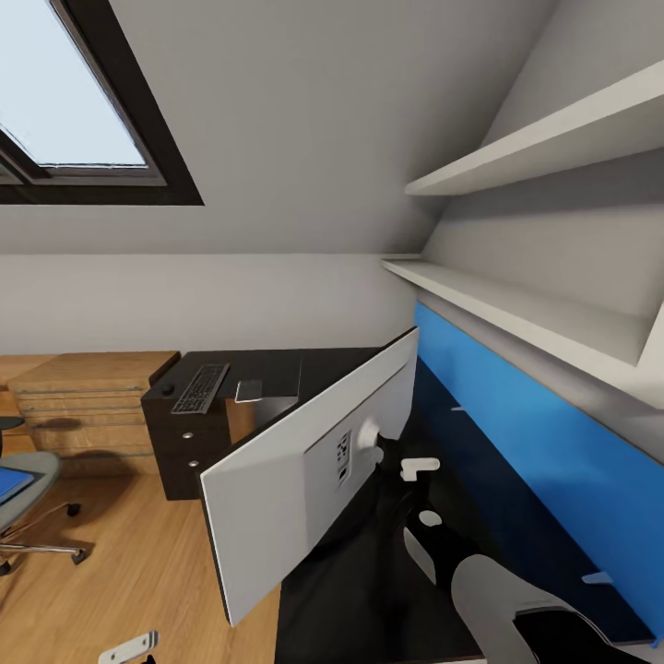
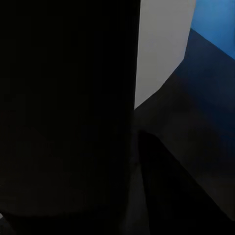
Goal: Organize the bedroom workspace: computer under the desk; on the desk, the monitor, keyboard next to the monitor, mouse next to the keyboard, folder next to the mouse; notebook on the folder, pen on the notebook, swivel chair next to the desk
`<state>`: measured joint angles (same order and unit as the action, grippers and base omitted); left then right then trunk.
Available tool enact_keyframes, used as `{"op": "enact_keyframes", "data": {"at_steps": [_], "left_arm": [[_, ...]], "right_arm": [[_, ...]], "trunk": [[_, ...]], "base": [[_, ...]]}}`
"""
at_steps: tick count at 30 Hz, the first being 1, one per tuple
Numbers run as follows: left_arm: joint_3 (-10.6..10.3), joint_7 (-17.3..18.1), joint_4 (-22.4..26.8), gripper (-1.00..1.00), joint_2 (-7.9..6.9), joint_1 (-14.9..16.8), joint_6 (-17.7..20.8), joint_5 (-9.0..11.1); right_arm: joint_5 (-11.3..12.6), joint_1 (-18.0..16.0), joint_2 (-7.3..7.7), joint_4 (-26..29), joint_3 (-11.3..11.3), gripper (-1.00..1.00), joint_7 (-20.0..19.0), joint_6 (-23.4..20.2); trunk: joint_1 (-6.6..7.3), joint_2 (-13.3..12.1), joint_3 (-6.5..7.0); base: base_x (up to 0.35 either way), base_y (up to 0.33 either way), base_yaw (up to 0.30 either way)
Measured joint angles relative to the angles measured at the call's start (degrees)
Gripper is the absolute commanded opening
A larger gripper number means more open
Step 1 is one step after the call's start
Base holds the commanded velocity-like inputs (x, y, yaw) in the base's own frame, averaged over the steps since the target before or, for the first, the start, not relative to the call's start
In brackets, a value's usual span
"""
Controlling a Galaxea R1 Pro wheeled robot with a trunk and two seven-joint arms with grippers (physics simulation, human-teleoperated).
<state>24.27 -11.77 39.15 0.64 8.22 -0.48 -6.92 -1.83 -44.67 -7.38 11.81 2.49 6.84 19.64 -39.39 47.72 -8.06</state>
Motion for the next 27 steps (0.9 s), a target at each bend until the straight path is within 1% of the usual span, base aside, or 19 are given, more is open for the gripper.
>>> {"op": "enact_keyframes", "data": {"at_steps": [7,9,11,12,13,15,16,18,19,20,21,22,23,24,25,27], "left_arm": [[0.5,-0.1,0.8,1.00,-0.20,0.0,-0.1,0.6],[1.4,0.0,1.9,1.00,-0.30,0.0,-0.1,1.7],[3.2,0.1,4.1,1.00,-0.39,0.0,0.1,3.9],[3.6,0.1,4.7,1.00,-0.42,0.0,0.3,4.5],[4.7,0.3,6.7,1.00,-0.49,0.0,1.1,6.0],[5.4,0.4,10.5,1.00,-0.51,0.1,3.9,6.9],[5.6,0.4,14.3,1.00,-0.46,0.1,7.6,7.2],[5.8,0.5,19.0,1.00,-0.41,0.0,12.8,7.5],[5.9,0.5,23.5,1.00,-0.38,0.0,18.8,7.8],[6.0,0.7,32.6,1.00,-0.39,0.0,31.9,9.7],[6.0,0.7,36.0,1.00,-0.37,0.0,34.4,10.3],[6.0,0.8,39.2,1.00,-0.34,0.0,37.2,11.4],[5.9,0.8,40.8,1.00,-0.30,0.0,38.2,12.0],[5.8,0.8,43.1,1.00,-0.23,0.0,39.7,13.1],[5.8,0.8,44.6,1.00,-0.13,0.0,40.6,13.9],[5.7,0.8,45.0,1.00,0.01,0.0,41.2,14.6]], "right_arm": [[-0.1,0.0,0.01,0.0,-0.1,-1.00,0.0,0.0],[-0.1,0.0,0.01,0.0,-0.1,-1.00,0.0,0.0],[0.0,0.0,0.02,0.0,0.0,-1.00,0.0,0.0],[0.0,0.0,0.01,0.0,0.0,-1.00,0.0,0.0],[0.0,0.0,0.02,0.0,-0.1,-1.00,-0.1,0.0],[-0.1,0.0,0.02,0.0,0.0,-1.00,-0.1,0.0],[-0.1,0.0,0.01,0.0,0.0,-1.00,-0.1,0.0],[0.0,0.0,0.02,0.0,0.0,-1.00,-0.1,0.0],[-0.1,0.0,0.01,0.0,0.0,-1.00,-0.1,0.0],[-0.2,0.0,0.04,0.1,-0.1,-1.00,-0.1,-0.1],[-0.1,0.0,0.05,0.1,-0.1,-1.00,-0.1,0.0],[-0.1,0.0,0.07,0.1,0.0,-1.00,-0.1,0.0],[-0.1,0.0,0.08,0.1,0.0,-1.00,-0.1,0.0],[-0.1,0.0,0.11,0.1,-0.1,-1.00,-0.1,0.0],[0.0,0.0,0.14,0.2,-0.1,-1.00,-0.1,0.0],[0.0,0.0,0.16,0.2,-0.1,-1.00,-0.1,0.0]], "trunk": [[0.00,0.0,0.00],[0.00,0.0,0.00],[0.00,0.0,0.00],[0.00,0.0,0.00],[0.00,0.0,0.00],[0.00,0.0,0.00],[0.00,0.0,0.01],[0.00,0.0,0.00],[0.00,0.0,0.01],[0.00,0.0,0.01],[0.00,0.0,0.00],[0.00,0.0,0.00],[0.00,0.0,0.00],[0.00,0.0,0.00],[0.00,0.0,0.00],[0.00,0.0,-0.01]], "base": [[0.000,0.000,0.000],[0.000,0.000,0.000],[0.000,0.000,0.000],[0.000,0.000,0.000],[0.000,0.000,0.000],[0.000,0.000,0.000],[0.000,0.000,0.000],[0.000,0.000,0.000],[0.000,0.000,0.000],[0.000,0.000,0.000],[0.000,0.000,0.000],[0.000,0.000,0.000],[0.000,0.000,0.000],[0.000,0.000,0.000],[0.000,0.000,0.000],[0.000,-0.019,0.000]]}}
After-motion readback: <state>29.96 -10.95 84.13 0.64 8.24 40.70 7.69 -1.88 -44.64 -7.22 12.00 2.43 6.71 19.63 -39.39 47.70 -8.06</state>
